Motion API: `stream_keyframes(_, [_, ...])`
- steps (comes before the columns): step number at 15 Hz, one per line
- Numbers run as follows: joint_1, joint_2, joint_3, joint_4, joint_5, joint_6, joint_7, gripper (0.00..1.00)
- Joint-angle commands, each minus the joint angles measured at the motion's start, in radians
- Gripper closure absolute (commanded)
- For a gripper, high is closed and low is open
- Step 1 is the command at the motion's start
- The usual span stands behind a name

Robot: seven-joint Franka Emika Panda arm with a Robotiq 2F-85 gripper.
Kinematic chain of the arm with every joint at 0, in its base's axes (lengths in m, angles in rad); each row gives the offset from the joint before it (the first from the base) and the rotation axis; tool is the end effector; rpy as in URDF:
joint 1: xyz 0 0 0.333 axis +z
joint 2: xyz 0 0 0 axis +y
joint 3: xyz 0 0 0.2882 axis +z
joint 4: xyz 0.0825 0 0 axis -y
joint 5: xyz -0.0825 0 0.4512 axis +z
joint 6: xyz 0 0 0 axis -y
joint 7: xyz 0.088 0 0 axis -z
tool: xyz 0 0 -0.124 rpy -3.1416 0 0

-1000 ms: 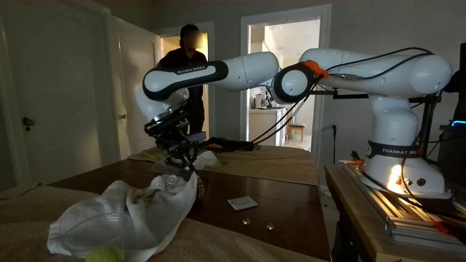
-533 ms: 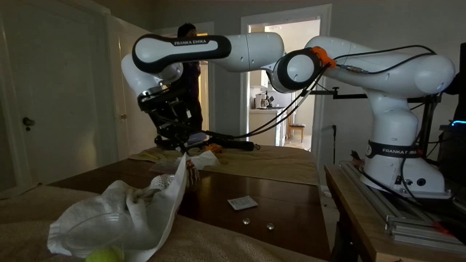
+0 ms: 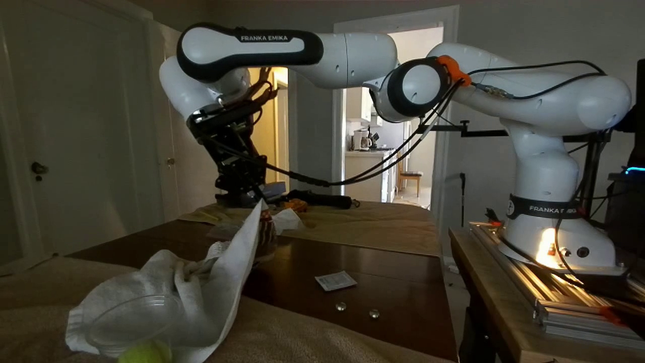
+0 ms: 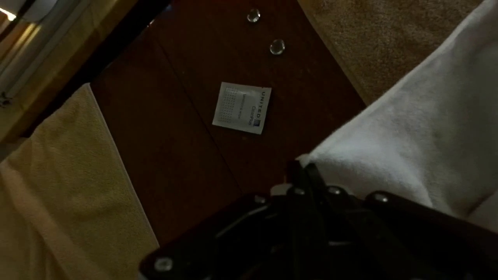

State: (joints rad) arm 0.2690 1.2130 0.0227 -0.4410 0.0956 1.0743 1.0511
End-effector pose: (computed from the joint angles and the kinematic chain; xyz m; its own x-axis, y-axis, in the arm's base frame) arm 0.7277 0.2237 0.2505 0.6211 -0.6902 -0.3713 -0.5541 -0.7218 0.4148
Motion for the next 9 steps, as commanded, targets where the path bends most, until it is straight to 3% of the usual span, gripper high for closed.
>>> stream_keyframes(1, [0.012, -0.019, -0.013, -0.037, -0.032, -0.055, -0.032, 0.99])
stream_keyframes(3, [0.015, -0.011, -0.021, -0.045, -0.042, -0.079, -0.055, 0.99])
stream_keyframes(6, [0.008, 0.07, -0.021, 0.048, -0.036, -0.155, -0.076, 0.99])
stream_keyframes(9, [-0.002, 0.101, -0.017, 0.022, -0.025, -0.14, -0.099, 0.99])
